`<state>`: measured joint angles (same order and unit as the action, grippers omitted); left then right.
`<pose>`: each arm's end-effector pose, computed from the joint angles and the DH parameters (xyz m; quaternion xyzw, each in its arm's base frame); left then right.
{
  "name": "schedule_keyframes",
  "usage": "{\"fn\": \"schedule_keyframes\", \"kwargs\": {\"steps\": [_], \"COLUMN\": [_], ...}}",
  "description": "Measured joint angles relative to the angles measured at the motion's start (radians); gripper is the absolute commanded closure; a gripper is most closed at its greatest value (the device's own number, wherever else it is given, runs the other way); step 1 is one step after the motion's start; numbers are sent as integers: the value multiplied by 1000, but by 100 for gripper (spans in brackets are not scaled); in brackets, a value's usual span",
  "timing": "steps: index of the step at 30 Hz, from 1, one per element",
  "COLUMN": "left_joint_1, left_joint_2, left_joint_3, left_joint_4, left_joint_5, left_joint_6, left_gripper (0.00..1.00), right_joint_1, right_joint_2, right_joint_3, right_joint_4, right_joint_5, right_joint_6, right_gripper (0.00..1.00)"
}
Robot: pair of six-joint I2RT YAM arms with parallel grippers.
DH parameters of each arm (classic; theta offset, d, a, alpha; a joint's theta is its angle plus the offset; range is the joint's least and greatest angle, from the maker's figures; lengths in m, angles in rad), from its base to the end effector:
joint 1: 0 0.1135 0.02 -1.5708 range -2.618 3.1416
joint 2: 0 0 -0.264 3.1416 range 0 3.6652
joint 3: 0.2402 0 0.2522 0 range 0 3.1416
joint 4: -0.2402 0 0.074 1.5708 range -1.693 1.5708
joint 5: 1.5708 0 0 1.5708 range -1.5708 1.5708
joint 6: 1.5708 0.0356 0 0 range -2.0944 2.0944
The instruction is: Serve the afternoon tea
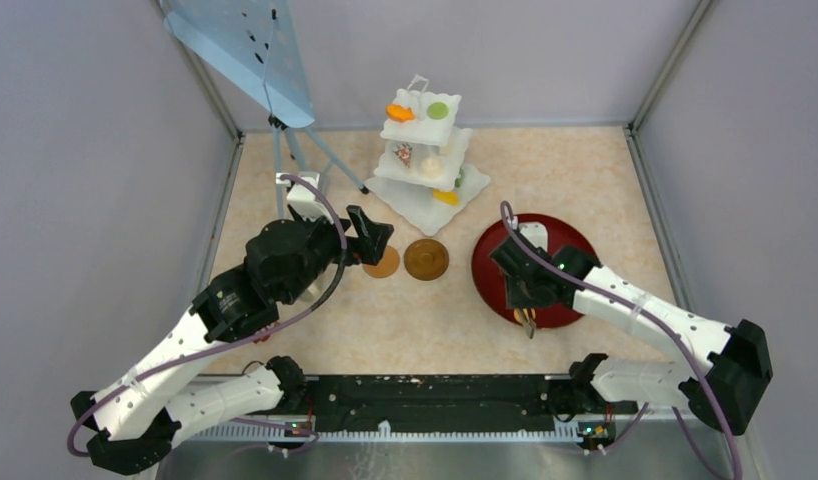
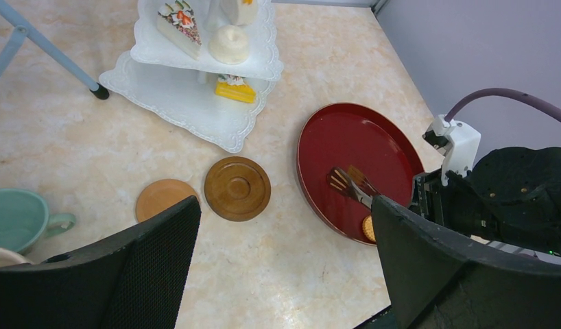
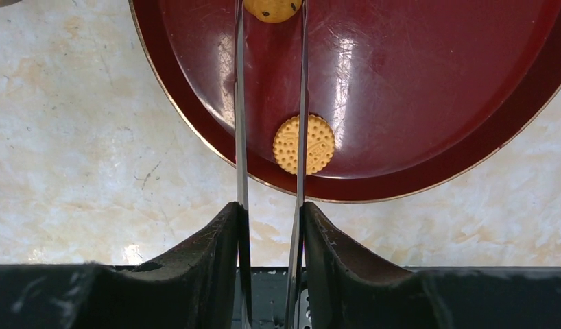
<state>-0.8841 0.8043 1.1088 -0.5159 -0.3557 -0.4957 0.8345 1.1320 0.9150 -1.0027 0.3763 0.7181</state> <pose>0.1095 -0.1140 0.4118 0.0386 0.7726 -0.2876 0.5647 0.1419 0.1370 0.2578 -0.0236 0.9675 -0.0112 0.2515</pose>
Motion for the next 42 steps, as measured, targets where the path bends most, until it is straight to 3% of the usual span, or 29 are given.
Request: {"fn": "schedule_keyframes", "kwargs": {"steps": [9, 16, 29, 42], "left_joint_1": [0, 0, 0, 0], "left_joint_2": [-3, -3, -3, -37], "left_joint_3": [0, 0, 0, 0], "left_joint_4": [0, 0, -3, -23], "left_joint_5": [0, -8, -66, -114], "left_joint_6": [0, 0, 2, 3], "left_gripper": [1, 1, 1, 1], "right_joint_1": [0, -1, -2, -2], "right_joint_2": [-129, -141, 224, 501], "right_joint_3": [17, 222, 739, 982], "right_joint_4": [-10, -6, 235, 251], "right_joint_5": [37, 77, 29, -18], "right_joint_6": [-23, -140, -419, -491], "right_gripper": [75, 75, 72, 67]}}
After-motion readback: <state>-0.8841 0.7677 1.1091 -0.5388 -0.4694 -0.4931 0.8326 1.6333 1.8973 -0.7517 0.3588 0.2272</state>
